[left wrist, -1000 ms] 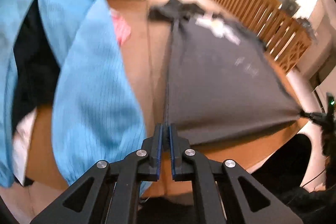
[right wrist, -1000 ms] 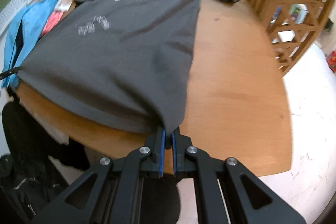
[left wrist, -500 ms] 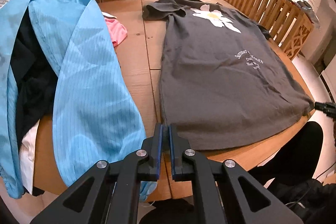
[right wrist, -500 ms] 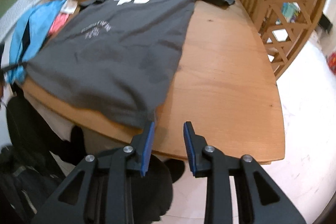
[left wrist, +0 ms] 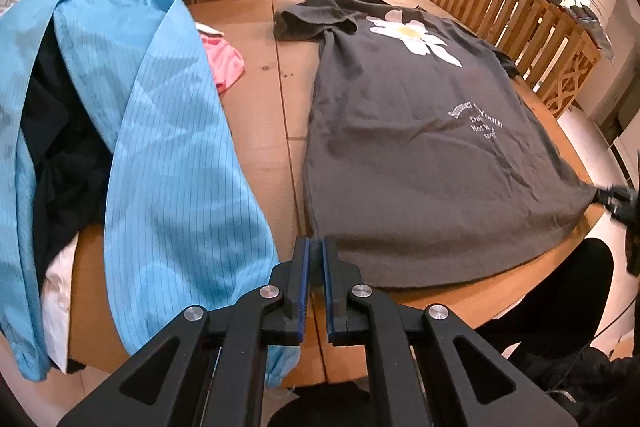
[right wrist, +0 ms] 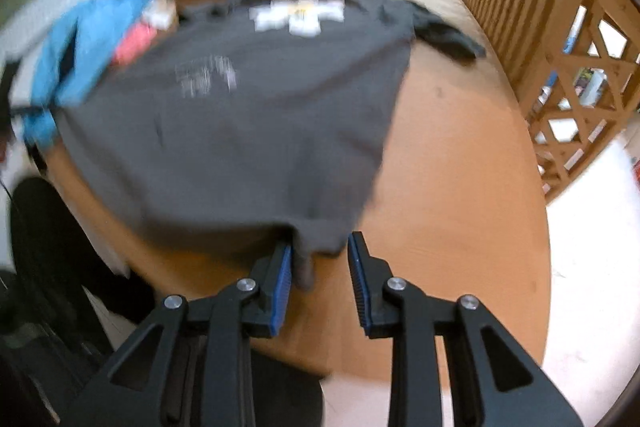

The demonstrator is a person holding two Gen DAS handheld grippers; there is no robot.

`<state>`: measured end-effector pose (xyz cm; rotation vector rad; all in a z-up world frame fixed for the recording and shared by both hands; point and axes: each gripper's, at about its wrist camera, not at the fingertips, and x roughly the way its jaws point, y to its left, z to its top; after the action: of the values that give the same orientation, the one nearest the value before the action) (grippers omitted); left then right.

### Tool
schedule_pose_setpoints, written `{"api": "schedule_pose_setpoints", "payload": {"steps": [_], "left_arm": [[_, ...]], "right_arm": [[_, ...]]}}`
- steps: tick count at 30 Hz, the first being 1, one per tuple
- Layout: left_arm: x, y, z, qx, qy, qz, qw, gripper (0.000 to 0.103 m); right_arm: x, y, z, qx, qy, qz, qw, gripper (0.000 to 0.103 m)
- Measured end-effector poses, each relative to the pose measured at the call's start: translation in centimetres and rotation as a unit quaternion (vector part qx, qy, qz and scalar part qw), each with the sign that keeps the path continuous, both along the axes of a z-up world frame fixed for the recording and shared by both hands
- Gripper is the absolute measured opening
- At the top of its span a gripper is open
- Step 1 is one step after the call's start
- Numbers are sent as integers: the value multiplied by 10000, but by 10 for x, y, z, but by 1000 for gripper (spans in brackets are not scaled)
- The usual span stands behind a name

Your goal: Fold clothes

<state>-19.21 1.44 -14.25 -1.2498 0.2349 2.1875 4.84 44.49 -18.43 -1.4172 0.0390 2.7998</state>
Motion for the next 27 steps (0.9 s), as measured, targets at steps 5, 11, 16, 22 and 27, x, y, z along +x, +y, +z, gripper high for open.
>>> {"api": "schedule_pose_setpoints", "payload": {"steps": [5,11,16,22,27], "left_arm": [[-34,19,6,96,-13,92,9999,6],[-47,38,-2,-85,-26,-17,10000,6],[-45,42,-5,-229,-15,-143,9996,6],[-43,42,-7,-241,4,-174,9996,6],[-40,45,-7,-274,41,-265,9993,6]], "right_arm": [[-63,17,-1,157,-423,-352,9984,27],[-41,49,-3,-942,-512,-774,9912,27],[-16,48,9,-1128,-528,-910,9880,27],[-49,50,11,-1131,-919,-982,9844,30],[-87,50,6,-1051,-1517,-1055,9771,38]]}}
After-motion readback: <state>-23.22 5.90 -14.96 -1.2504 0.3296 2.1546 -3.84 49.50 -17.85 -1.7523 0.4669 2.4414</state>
